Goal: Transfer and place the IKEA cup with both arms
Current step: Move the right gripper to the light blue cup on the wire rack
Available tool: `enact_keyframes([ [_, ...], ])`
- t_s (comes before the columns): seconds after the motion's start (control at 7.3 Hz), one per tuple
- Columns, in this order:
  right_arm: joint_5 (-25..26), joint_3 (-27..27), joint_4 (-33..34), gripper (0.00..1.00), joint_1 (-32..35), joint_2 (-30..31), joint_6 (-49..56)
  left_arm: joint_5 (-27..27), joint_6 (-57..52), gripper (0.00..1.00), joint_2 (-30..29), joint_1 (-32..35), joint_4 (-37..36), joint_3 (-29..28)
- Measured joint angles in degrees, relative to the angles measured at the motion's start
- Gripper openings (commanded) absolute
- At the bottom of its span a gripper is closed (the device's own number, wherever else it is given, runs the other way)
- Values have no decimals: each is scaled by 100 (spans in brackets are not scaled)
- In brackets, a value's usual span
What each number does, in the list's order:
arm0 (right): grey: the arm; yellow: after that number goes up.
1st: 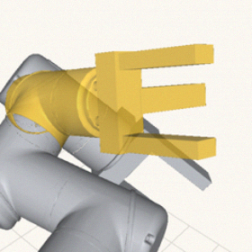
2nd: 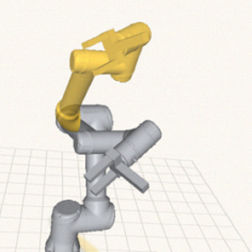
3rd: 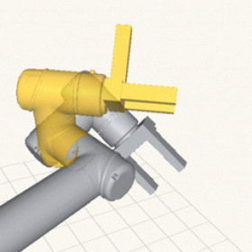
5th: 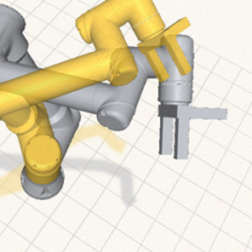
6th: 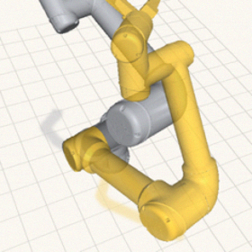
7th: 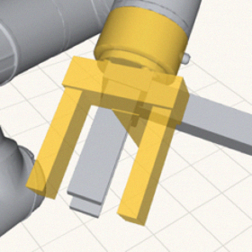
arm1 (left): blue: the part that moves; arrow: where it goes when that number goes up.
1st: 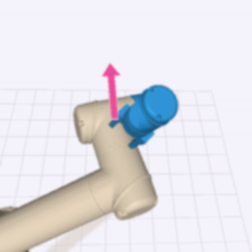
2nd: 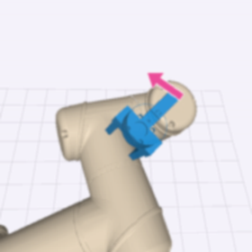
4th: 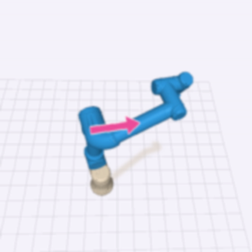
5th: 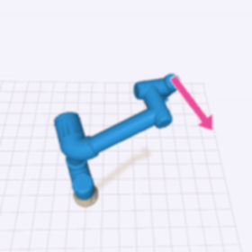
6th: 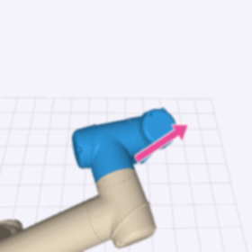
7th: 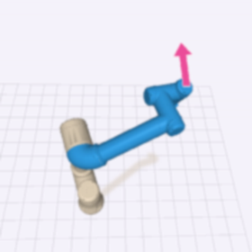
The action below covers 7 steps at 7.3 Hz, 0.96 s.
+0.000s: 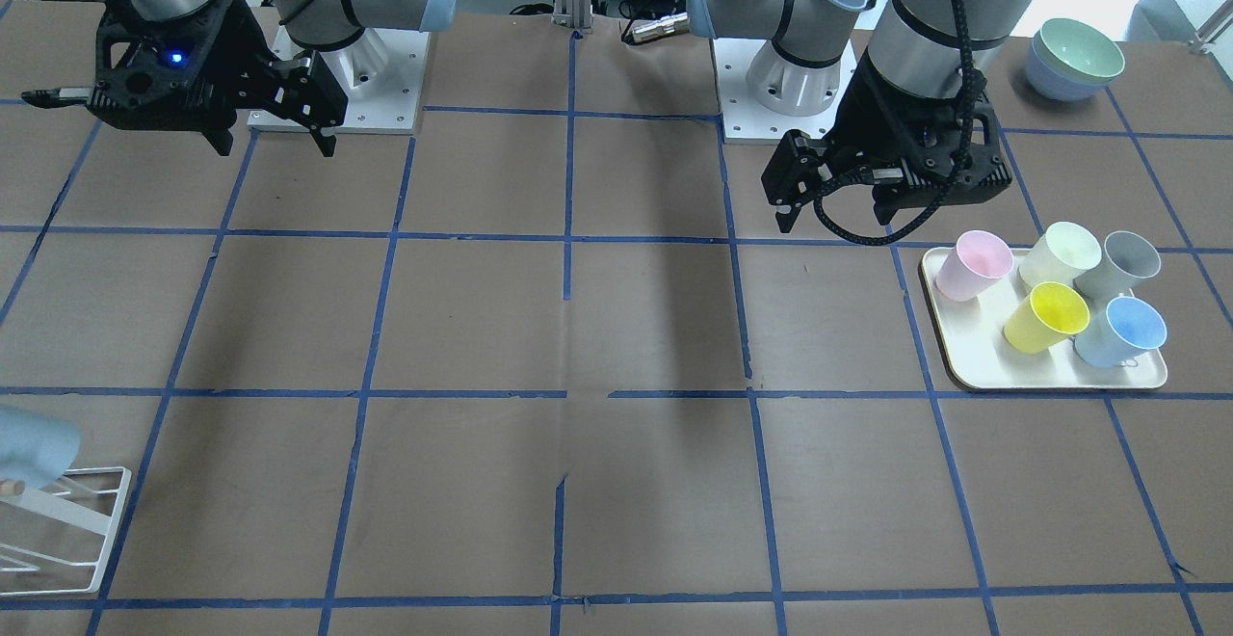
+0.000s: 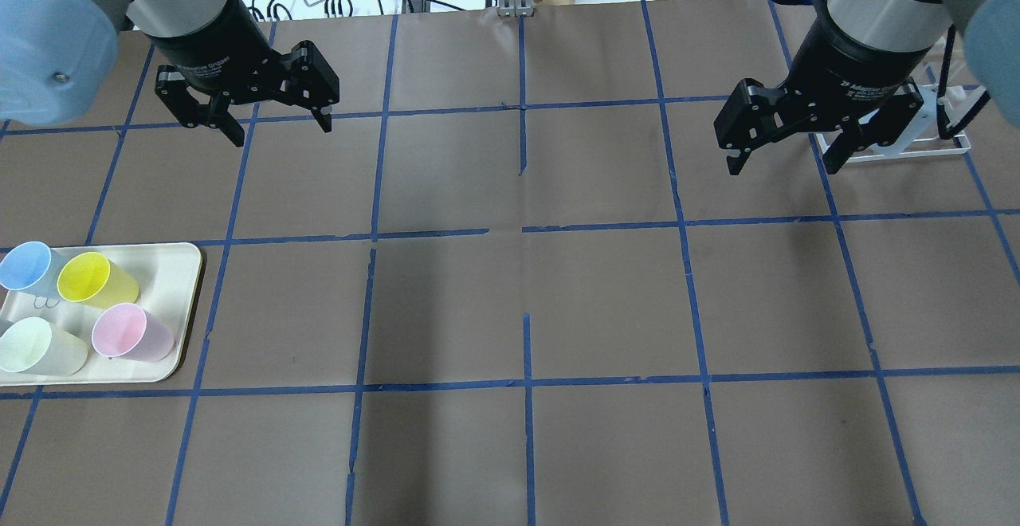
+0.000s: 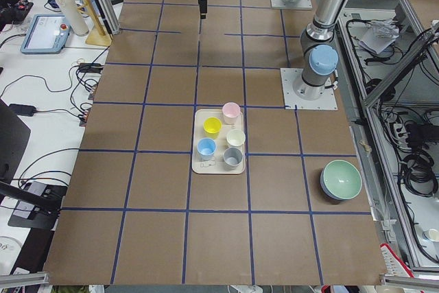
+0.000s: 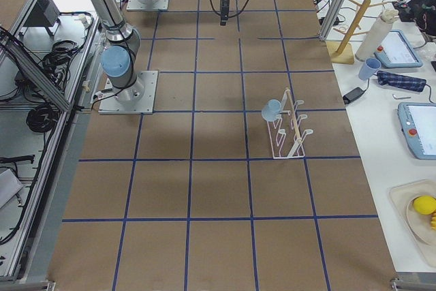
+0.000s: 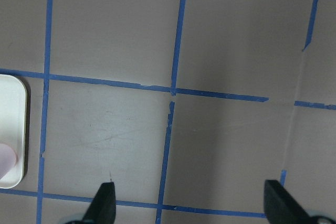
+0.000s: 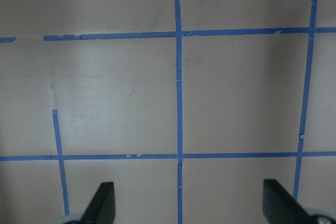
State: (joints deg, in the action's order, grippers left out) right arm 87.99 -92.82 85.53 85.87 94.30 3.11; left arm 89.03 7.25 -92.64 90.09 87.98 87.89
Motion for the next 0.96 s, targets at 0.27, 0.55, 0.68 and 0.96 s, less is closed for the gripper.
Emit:
enact_keyframes([
  [0.27,-50,0,111,100,-842,-21,927,0,0,100,0,0,0,0],
  [0.55,-65,3,339,100,-1610,-147,2196,0,-2,100,-3,-1,0,1],
  [0.68,-41,6,482,100,-1867,-269,2550,0,-3,100,-2,-3,0,5],
  [0.96,-37,22,968,100,-2250,-615,3153,0,-2,100,0,-4,0,8],
])
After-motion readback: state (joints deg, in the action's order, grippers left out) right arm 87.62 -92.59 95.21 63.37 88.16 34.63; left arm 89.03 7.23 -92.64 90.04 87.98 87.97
